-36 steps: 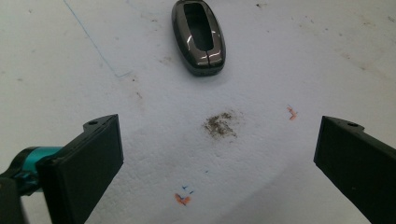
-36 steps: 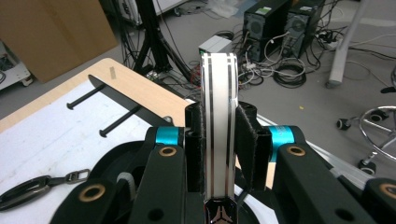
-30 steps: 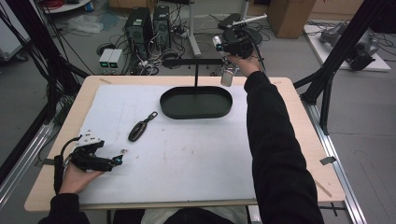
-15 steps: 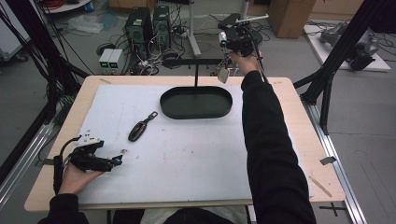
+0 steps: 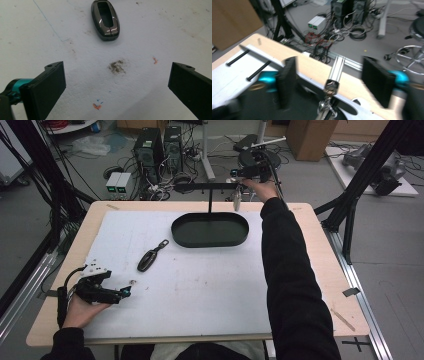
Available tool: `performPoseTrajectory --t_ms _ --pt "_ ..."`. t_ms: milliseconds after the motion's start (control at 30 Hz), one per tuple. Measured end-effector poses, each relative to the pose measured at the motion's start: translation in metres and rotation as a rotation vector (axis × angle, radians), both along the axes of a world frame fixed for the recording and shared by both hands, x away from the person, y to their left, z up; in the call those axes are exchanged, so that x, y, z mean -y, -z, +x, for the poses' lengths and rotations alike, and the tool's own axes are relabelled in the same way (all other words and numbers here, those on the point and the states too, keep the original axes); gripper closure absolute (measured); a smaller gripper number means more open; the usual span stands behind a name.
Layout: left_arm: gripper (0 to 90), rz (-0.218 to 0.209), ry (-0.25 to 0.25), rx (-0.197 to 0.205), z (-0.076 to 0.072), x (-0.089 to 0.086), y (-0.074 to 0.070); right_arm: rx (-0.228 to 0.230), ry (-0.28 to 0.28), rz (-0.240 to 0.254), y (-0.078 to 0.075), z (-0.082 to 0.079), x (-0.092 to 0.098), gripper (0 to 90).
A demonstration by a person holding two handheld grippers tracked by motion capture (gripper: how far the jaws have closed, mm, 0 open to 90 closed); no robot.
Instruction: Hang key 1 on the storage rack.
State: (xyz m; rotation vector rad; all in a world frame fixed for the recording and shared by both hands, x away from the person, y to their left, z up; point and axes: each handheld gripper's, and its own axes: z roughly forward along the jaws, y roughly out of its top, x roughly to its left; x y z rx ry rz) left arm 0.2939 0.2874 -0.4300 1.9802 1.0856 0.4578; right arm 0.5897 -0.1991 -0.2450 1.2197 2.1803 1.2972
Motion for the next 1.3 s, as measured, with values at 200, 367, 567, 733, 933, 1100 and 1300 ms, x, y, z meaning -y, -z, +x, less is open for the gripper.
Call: performPoseTrajectory --t_ms 200,367,567,733,933,1100,1300 --pt "1.8 0.0 0.0 0.001 0.0 0.0 0.0 -0.031 -0.032 -0.077 0.001 -0.006 -0.008 0.8" --pt "1.8 0.0 0.001 0.002 0.0 -0.001 0.0 -0.025 -0.043 -0.079 0.0 -0.014 -0.007 0.8" --pt "1.8 0.002 -0.001 0.0 -0.001 0.0 -0.001 -0.027 -0.076 -0.043 0.001 -0.028 0.004 0.8" --pt "1.8 -0.002 -0.004 0.0 0.0 -0.001 -0.001 0.0 -0.101 -0.019 0.002 -0.04 0.014 0.8" --pt "1.8 0.005 -0.002 -0.001 -0.001 0.0 -0.001 0.005 -0.14 -0.077 0.005 -0.054 0.018 0.8" --pt "1.8 0.006 -0.002 0.0 -0.001 0.0 -0.001 0.009 -0.149 -0.065 0.012 -0.063 0.024 0.8" --pt "1.8 0.0 -0.007 0.0 -0.001 -0.001 -0.001 0.017 -0.162 -0.058 0.028 -0.074 0.033 0.9"
